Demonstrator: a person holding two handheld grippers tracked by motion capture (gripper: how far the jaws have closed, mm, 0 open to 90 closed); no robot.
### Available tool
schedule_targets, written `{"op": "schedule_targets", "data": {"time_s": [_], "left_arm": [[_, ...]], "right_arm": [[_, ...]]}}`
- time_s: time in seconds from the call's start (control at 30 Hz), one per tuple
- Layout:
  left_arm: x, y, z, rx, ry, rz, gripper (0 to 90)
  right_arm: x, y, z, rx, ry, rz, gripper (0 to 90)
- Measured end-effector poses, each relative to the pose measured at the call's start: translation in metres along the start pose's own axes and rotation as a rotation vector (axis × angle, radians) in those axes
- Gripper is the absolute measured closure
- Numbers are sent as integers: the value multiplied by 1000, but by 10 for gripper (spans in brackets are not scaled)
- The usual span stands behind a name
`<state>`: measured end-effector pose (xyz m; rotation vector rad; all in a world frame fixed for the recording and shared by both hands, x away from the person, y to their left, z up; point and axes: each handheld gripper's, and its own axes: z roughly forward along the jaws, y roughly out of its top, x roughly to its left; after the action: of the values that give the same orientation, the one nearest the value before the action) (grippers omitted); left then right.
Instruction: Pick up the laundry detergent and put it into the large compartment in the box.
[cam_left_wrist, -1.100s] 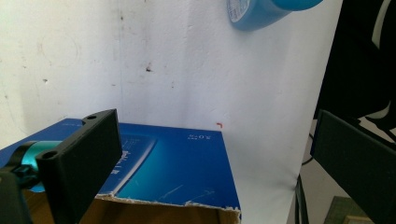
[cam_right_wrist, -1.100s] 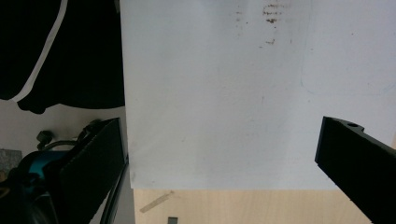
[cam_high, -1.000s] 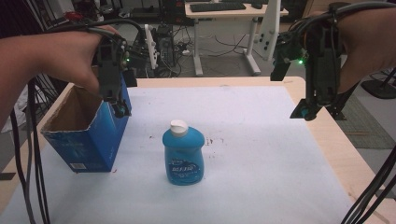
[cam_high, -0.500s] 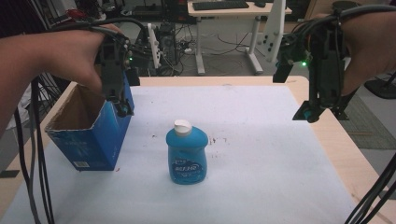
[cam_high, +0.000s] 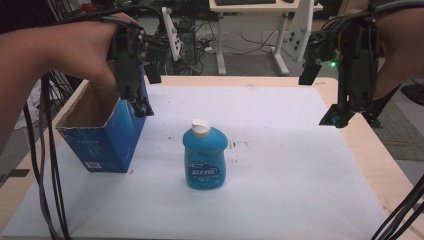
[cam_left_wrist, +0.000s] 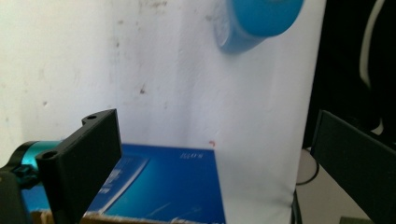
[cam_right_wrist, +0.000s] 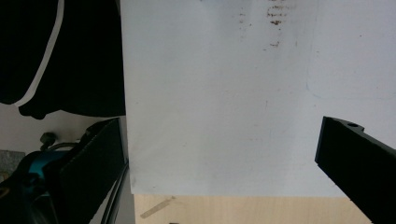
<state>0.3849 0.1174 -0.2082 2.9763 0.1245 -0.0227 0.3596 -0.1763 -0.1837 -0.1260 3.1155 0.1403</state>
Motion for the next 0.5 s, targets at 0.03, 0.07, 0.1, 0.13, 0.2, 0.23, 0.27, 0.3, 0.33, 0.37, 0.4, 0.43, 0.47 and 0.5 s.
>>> {"op": "schedule_targets", "data": {"time_s": [0.03,0.07,0.1,0.13,0.2,0.23,0.27,0.3,0.33,0.37,0.4,0.43,0.47,0.5], "left_arm": [[-2,1,0,-17,-9,4,19],[-4,2,0,-28,-16,7,20],[-5,2,0,-41,-24,8,19],[-7,2,1,-54,-33,6,20],[-9,3,4,-58,-35,0,20],[-9,3,6,-67,-43,-4,20],[-9,3,7,-82,-52,-7,19],[-10,3,9,-100,-60,-9,19],[-10,3,10,-114,-66,-10,19],[-11,4,11,-120,-71,-11,19],[-13,5,13,-121,-73,-7,19],[-15,6,15,-122,-73,-1,19],[-16,8,16,-124,-75,4,19],[-18,9,17,-129,-78,9,20]], "right_arm": [[0,-1,-1,-7,-2,-1,7],[1,-2,-1,-6,-4,1,8],[1,-3,-1,-4,-7,1,8],[1,-4,-1,-6,-8,2,7],[1,-6,-2,-7,-12,6,7],[2,-7,-3,-8,-12,8,7],[2,-8,-3,-11,-11,7,8],[3,-9,-3,-10,-12,8,7],[3,-9,-3,-8,-10,10,7],[4,-10,-4,-2,-5,13,7],[5,-10,-3,2,-1,15,7],[5,-11,-3,8,1,14,8],[6,-12,-3,16,5,15,7],[6,-13,-3,19,4,18,7]]}}
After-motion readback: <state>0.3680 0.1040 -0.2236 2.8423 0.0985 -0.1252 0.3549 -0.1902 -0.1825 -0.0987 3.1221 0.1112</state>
